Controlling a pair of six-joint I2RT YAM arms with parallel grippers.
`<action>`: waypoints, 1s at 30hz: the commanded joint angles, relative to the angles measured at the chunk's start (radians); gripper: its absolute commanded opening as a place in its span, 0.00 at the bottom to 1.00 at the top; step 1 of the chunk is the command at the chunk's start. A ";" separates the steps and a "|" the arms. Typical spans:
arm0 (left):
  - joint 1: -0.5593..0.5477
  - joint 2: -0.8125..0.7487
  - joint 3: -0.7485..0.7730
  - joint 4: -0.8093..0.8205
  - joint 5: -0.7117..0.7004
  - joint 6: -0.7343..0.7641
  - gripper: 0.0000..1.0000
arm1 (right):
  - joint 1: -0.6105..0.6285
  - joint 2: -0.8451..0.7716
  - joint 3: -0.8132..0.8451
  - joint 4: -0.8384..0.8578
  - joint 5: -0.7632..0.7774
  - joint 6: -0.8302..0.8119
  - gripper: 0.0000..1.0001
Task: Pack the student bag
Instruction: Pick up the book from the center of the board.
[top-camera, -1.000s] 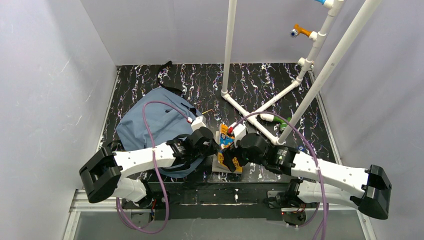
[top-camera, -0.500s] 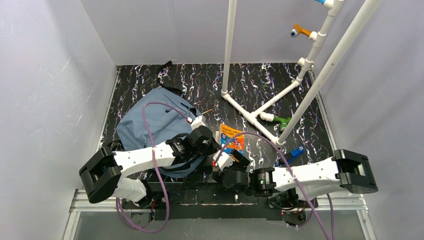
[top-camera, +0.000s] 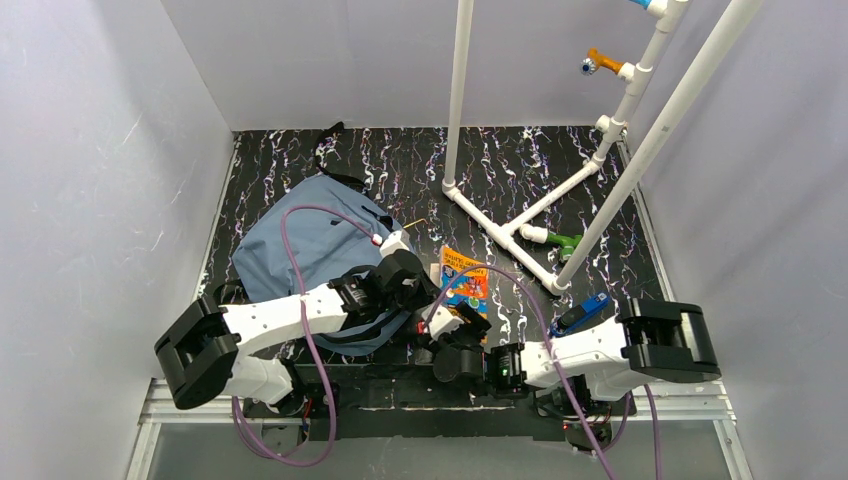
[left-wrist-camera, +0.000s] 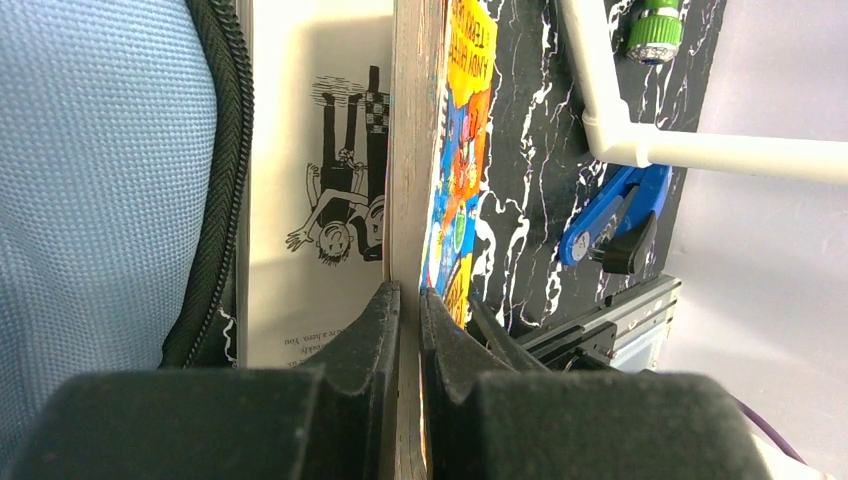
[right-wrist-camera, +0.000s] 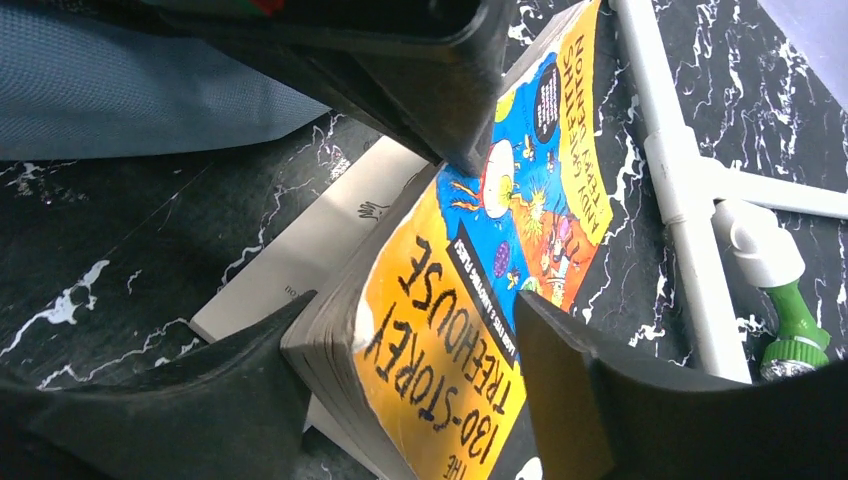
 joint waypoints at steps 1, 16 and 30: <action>0.005 -0.064 0.018 0.027 0.000 -0.012 0.00 | 0.005 0.050 0.001 0.124 0.095 -0.004 0.71; 0.038 -0.167 0.106 -0.173 -0.048 0.098 0.53 | -0.040 -0.162 0.023 -0.106 0.118 0.074 0.01; 0.067 -0.449 0.115 -0.383 -0.271 0.100 0.93 | -0.315 -0.457 0.248 -0.326 -0.220 0.053 0.01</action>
